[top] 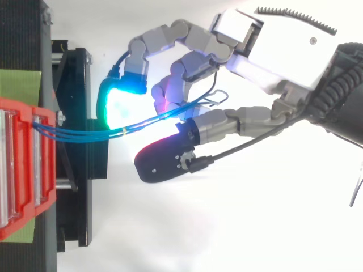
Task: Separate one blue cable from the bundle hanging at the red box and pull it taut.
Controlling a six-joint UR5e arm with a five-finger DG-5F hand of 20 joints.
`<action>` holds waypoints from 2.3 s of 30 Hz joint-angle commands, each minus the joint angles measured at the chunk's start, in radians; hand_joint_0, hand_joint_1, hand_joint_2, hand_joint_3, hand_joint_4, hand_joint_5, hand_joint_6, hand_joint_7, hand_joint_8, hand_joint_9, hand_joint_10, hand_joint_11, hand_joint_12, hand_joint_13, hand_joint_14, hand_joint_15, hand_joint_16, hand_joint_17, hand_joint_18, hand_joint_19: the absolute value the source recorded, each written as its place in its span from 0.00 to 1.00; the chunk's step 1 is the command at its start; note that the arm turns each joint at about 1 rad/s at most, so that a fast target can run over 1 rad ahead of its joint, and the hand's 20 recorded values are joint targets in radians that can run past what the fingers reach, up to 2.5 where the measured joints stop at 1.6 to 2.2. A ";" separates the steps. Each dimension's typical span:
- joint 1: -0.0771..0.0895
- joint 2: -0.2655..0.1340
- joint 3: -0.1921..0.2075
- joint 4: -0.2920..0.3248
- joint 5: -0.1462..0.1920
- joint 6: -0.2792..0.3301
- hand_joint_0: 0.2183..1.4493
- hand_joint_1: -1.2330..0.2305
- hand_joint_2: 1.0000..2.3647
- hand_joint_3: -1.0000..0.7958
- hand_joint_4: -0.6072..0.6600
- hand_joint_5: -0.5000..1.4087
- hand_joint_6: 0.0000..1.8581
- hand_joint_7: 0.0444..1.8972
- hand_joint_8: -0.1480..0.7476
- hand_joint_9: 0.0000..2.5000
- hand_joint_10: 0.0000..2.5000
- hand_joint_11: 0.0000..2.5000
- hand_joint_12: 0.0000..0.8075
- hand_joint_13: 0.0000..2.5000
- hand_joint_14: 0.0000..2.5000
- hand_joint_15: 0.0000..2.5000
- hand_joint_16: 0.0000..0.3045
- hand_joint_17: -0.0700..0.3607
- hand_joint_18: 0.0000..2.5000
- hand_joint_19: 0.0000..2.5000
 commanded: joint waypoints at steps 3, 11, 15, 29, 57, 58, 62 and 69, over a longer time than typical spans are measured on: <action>0.000 0.000 0.000 0.000 0.000 -0.001 0.31 0.43 0.00 0.28 0.36 0.14 0.46 0.52 0.32 0.35 0.32 0.66 0.42 0.36 0.01 0.56 0.15 0.40 0.28 0.37; 0.002 0.000 0.000 -0.002 0.002 -0.001 0.41 0.32 0.01 0.32 0.31 0.14 0.48 0.55 0.32 0.36 0.34 0.66 0.42 0.36 0.01 0.55 0.15 0.39 0.28 0.36; 0.002 0.000 0.000 -0.002 0.008 0.001 0.48 0.26 0.01 0.32 0.32 0.14 0.48 0.55 0.32 0.36 0.36 0.64 0.42 0.36 0.01 0.56 0.14 0.39 0.27 0.36; 0.002 0.000 0.000 -0.002 0.006 -0.001 0.50 0.21 0.00 0.28 0.28 0.13 0.47 0.56 0.26 0.31 0.28 0.68 0.40 0.32 0.01 0.54 0.14 0.38 0.26 0.32; 0.002 0.000 -0.002 -0.002 0.008 -0.001 0.20 0.34 0.00 0.28 0.37 0.13 0.46 0.51 0.36 0.31 0.37 0.61 0.48 0.33 0.01 0.53 0.17 0.44 0.28 0.35; 0.002 0.000 0.000 -0.002 0.008 -0.001 0.21 0.36 0.00 0.28 0.37 0.13 0.46 0.50 0.35 0.31 0.37 0.61 0.48 0.34 0.01 0.53 0.17 0.43 0.28 0.35; 0.003 0.000 0.000 -0.002 0.008 0.001 0.24 0.42 0.00 0.28 0.36 0.14 0.45 0.53 0.34 0.33 0.32 0.64 0.45 0.33 0.01 0.53 0.16 0.42 0.26 0.35; 0.005 0.000 -0.002 -0.002 0.011 0.001 0.37 0.37 0.01 0.34 0.32 0.14 0.48 0.57 0.32 0.34 0.32 0.66 0.42 0.34 0.01 0.53 0.15 0.39 0.26 0.36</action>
